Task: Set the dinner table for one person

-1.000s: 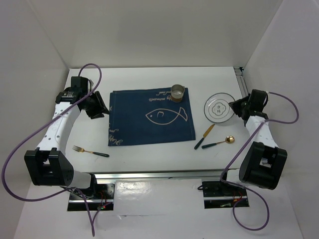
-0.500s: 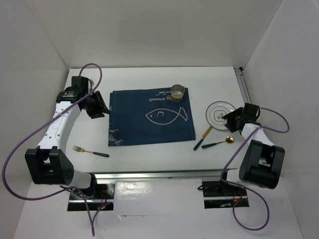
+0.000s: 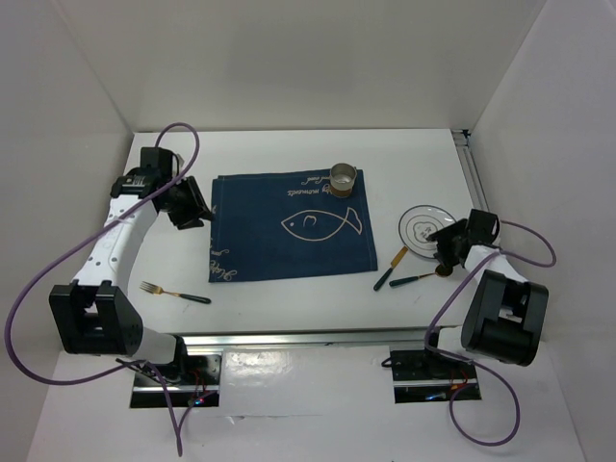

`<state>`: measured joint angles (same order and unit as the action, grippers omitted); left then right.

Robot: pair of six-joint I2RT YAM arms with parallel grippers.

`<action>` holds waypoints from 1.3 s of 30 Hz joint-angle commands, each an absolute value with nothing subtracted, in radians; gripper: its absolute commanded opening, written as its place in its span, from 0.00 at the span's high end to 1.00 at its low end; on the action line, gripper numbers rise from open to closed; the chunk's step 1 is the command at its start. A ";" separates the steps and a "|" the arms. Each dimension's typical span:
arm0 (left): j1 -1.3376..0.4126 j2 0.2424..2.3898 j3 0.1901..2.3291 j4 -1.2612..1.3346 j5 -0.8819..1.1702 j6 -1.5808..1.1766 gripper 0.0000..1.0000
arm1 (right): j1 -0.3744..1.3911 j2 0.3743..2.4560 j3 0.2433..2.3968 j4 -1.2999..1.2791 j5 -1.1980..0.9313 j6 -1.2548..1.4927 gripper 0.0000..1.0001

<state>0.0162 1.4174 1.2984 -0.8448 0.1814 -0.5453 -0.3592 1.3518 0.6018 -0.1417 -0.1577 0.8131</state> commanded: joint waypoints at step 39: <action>-0.006 1.420 1.335 -0.833 0.190 -0.520 0.50 | -0.382 1.384 0.443 0.060 -0.273 1.034 0.39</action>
<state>-0.0029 1.4189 1.2984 -0.8444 0.1810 -0.5453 -0.3775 1.3518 0.4789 -0.0185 -0.2932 0.9688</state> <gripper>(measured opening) 0.498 0.609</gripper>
